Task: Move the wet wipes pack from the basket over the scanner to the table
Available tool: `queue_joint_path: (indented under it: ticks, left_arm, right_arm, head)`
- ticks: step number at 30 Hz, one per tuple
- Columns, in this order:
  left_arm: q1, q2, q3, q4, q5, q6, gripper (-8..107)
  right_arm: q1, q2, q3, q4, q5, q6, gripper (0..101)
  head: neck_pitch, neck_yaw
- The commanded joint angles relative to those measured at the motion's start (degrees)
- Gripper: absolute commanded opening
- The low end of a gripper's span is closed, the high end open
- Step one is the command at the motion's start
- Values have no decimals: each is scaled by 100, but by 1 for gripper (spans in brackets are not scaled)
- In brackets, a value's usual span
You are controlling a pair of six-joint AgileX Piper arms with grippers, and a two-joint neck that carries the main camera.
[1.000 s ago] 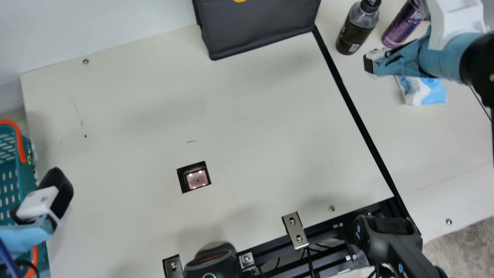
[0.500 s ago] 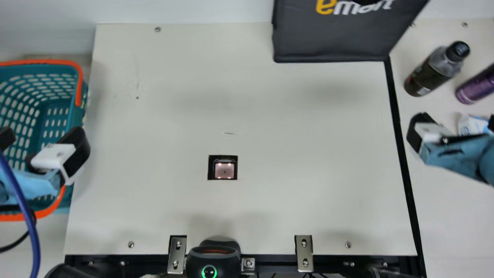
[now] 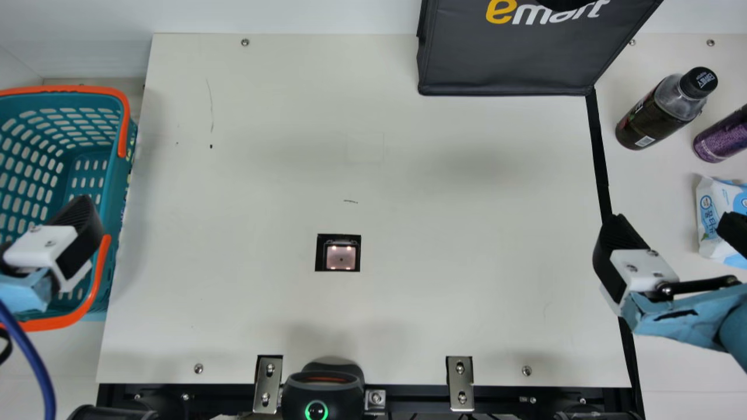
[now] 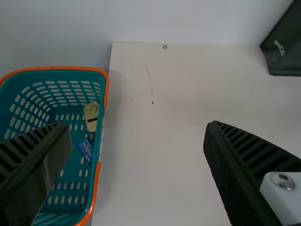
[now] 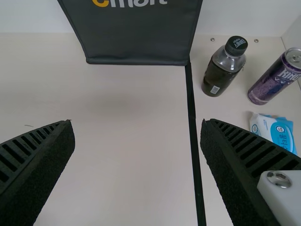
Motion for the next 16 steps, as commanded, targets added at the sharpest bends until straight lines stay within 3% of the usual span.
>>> queue_joint_path:
  ticks: [1, 16]
  left_arm:
    - [231, -9, -25, -148, 25, 227, 90]
    - [226, -10, -23, -145, 21, 227, 90]
  right_arm:
    - [0, 0, 0, 0, 0, 0, 95]
    - [0, -5, 0, 0, 0, 0, 95]
  head:
    - [-166, 18]
    - [-166, 18]
